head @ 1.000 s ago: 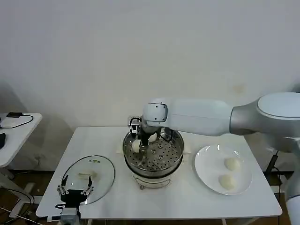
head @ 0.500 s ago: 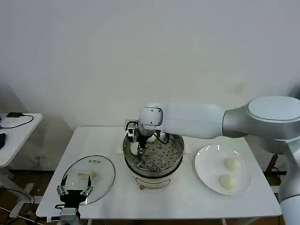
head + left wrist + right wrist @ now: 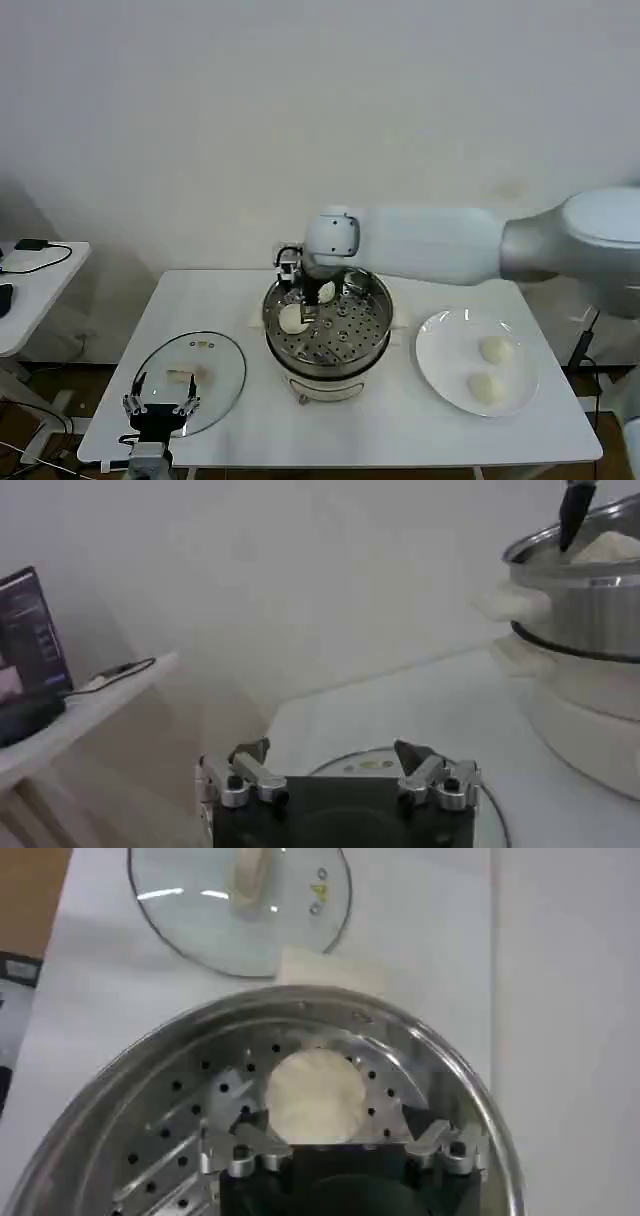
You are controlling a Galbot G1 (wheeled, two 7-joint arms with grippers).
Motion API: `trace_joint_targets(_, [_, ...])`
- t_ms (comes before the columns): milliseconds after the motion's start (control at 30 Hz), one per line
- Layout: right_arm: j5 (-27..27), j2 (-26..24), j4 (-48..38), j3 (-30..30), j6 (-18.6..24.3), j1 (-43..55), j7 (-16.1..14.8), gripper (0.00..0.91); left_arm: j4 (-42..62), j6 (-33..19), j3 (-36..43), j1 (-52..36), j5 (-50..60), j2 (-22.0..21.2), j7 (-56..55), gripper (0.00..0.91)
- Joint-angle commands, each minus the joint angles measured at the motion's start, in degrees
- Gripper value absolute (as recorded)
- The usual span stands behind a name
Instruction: Take steamed baozi put them in steamer then cover it.
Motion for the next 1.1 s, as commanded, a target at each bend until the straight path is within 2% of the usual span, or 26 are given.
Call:
trace_joint_targets(33, [-5.8,-20.7,13.5,-4.0,1.3,7.8,-1.0,0.907,-1.3,0.4,1.2,0.0,-0.2,0.8,0.3,0.907])
trace_joint_targets(100, [-9.6,-25.8,15.4,-4.7,2.5,7.8,-2.2,0.907,-1.4,0.5,1.6,0.0,-0.1,0.9,0.4,0.907])
trace_joint_targets(133, [-12.5,-31.1,16.6,-4.9,3.7,7.6,-2.9,0.907,-1.4,0.6,1.9,0.0,-0.1,1.0,0.5,0.907])
trace_joint_targets(167, [-14.2,-33.3,17.0,-5.0,4.2,7.5,-3.2,0.907,-1.4,0.6,2.1,0.0,-0.1,1.0,0.5,0.907])
trace_joint_targets(233, [-20.7,-39.4,17.9,-4.5,7.2,6.2,-5.2,0.907,-1.3,0.6,2.8,0.0,0.2,1.0,0.6,0.907])
trace_joint_targets(333, [-25.4,-45.1,18.7,-1.8,10.1,2.7,-7.2,0.907,-1.0,0.6,3.7,0.1,1.0,0.9,0.8,0.907])
trace_joint_targets(400, [-29.5,-49.1,18.8,3.4,13.0,-2.6,-9.1,0.907,-0.8,0.6,4.1,0.2,1.5,0.8,1.0,0.907])
trace_joint_targets(467, [-35.1,-52.8,18.4,11.4,16.7,-13.0,-10.7,0.907,-0.4,0.5,4.3,0.3,1.9,0.6,1.1,0.907])
trace_joint_targets(500, [-37.3,-55.3,18.0,17.5,19.0,-18.0,-11.6,0.907,-0.2,0.5,4.4,0.3,2.1,0.6,1.2,0.907])
trace_joint_targets(667, [-44.7,-59.3,16.1,18.6,27.7,-22.5,-13.1,0.907,0.7,0.4,4.6,0.4,2.4,0.7,1.4,0.907])
trace_joint_targets(767, [-47.3,-60.2,15.1,19.0,30.4,-24.1,-13.3,0.907,1.5,0.1,4.8,0.4,2.8,0.4,1.4,0.907])
trace_joint_targets(800, [-48.4,-60.3,14.6,23.5,32.2,-28.2,-13.5,0.907,1.7,0.0,5.0,0.4,3.2,0.2,1.4,0.907])
trace_joint_targets(867, [-48.9,-60.2,14.4,23.9,32.8,-29.2,-13.5,0.907,2.0,-0.2,5.3,0.6,3.4,0.1,1.5,0.907])
trace_joint_targets(900, [-49.4,-60.0,14.3,25.3,33.2,-31.2,-13.6,0.907,2.1,-0.3,5.4,0.7,3.7,0.0,1.5,0.907])
trace_joint_targets(933, [-49.8,-59.7,14.3,29.5,33.5,-35.2,-13.7,0.907,2.2,-0.3,5.4,0.8,3.8,-0.1,1.5,0.907])
trace_joint_targets(1000, [-50.3,-59.3,14.6,31.1,32.9,-38.7,-13.6,0.907,2.2,-0.3,5.3,0.9,3.9,-0.2,1.6,0.907])
trace_joint_targets(1100, [-50.9,-57.5,14.7,41.3,31.3,-50.2,-13.5,0.907,2.2,-0.4,5.1,1.1,4.1,-0.3,1.6,0.907])
